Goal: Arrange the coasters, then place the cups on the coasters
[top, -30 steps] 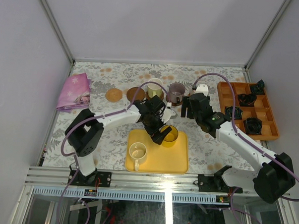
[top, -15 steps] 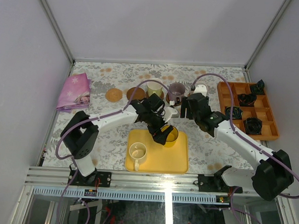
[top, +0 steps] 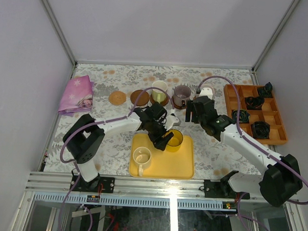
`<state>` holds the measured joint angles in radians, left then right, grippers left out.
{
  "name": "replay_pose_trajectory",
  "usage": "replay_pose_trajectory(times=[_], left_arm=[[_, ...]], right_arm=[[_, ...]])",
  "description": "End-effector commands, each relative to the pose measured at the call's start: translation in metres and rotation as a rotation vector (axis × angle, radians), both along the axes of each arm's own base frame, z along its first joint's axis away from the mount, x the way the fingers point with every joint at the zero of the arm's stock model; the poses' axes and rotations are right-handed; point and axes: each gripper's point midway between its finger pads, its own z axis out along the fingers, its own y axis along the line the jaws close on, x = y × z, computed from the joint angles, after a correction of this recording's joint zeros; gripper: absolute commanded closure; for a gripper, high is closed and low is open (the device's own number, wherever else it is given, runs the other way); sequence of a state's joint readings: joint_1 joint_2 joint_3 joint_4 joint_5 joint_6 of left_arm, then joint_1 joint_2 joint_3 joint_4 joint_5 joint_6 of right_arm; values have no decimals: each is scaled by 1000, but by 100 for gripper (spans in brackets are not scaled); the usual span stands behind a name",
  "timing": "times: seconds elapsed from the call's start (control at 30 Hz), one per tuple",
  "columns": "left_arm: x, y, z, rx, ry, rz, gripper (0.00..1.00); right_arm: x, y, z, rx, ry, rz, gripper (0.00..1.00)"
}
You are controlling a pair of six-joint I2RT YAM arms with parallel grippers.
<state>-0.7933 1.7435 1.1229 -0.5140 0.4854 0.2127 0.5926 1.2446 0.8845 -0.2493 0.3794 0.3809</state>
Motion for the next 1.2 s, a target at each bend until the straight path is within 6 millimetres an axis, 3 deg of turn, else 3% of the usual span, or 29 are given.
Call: replay_pose_trajectory(times=[0.0,0.3,0.4,0.47,0.53,0.77,0.93,1.17], left_arm=[[21,-13,4,-53,-93,26,33],[28,-16,-5,-45,-101,50,35],[26,-14,-9,-32,-91,50,47],[25,-13,-12,-25,-83,51,65],[24,-13,-13,-24,-76,51,74],[20,-14,-13,-32,-67,42,73],[20,-13,-11,-37,-69,57,66],[21,-19,3,-116,-101,85,63]], right_arm=[[5,3,6,30,-31,2,23],[3,3,4,33,-26,6,23],[3,3,4,34,-26,7,23],[3,3,3,33,-24,6,23],[3,4,3,35,-22,8,23],[3,6,-1,40,-11,15,23],[2,8,-3,39,-1,24,23],[1,8,-6,37,7,30,23]])
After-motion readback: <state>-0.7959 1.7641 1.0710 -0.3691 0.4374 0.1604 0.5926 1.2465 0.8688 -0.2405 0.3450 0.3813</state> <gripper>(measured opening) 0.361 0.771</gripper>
